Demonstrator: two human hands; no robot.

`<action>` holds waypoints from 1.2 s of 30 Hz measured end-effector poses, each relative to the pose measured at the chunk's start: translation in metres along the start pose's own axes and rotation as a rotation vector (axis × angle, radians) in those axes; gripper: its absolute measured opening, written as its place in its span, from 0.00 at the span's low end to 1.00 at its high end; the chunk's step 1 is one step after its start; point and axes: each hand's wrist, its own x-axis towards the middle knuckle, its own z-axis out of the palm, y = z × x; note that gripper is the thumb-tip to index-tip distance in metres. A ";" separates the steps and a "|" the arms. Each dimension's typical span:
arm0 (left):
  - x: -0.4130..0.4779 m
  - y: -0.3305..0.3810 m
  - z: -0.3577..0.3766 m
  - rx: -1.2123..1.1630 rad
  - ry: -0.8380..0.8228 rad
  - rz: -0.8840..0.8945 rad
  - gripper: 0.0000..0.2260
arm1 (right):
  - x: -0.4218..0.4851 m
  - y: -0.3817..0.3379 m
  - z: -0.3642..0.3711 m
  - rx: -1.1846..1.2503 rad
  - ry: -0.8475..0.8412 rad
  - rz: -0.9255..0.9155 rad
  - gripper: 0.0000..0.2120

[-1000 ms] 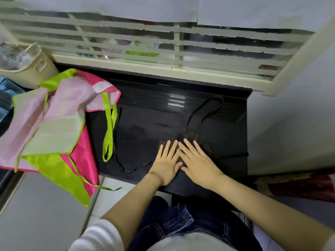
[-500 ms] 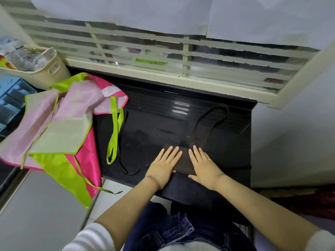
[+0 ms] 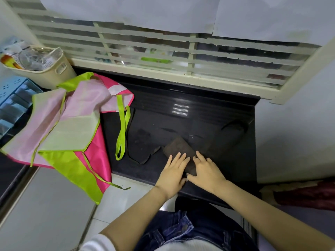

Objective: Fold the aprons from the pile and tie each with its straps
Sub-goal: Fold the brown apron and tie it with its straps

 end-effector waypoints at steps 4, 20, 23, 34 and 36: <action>-0.015 -0.015 -0.003 -0.116 -0.006 0.056 0.24 | -0.019 -0.007 0.011 0.124 -0.043 -0.055 0.38; -0.056 -0.024 0.012 -0.263 0.196 0.138 0.20 | -0.054 -0.018 0.032 0.253 0.095 -0.161 0.18; -0.061 -0.023 0.014 -0.385 0.208 0.094 0.14 | -0.055 -0.024 0.033 0.265 0.055 -0.136 0.20; -0.054 -0.030 -0.016 -0.659 -0.007 -0.125 0.10 | -0.035 -0.022 0.020 0.450 -0.075 -0.030 0.17; -0.046 -0.027 -0.017 -0.637 0.030 -0.195 0.10 | -0.027 -0.020 0.015 0.498 -0.069 0.003 0.16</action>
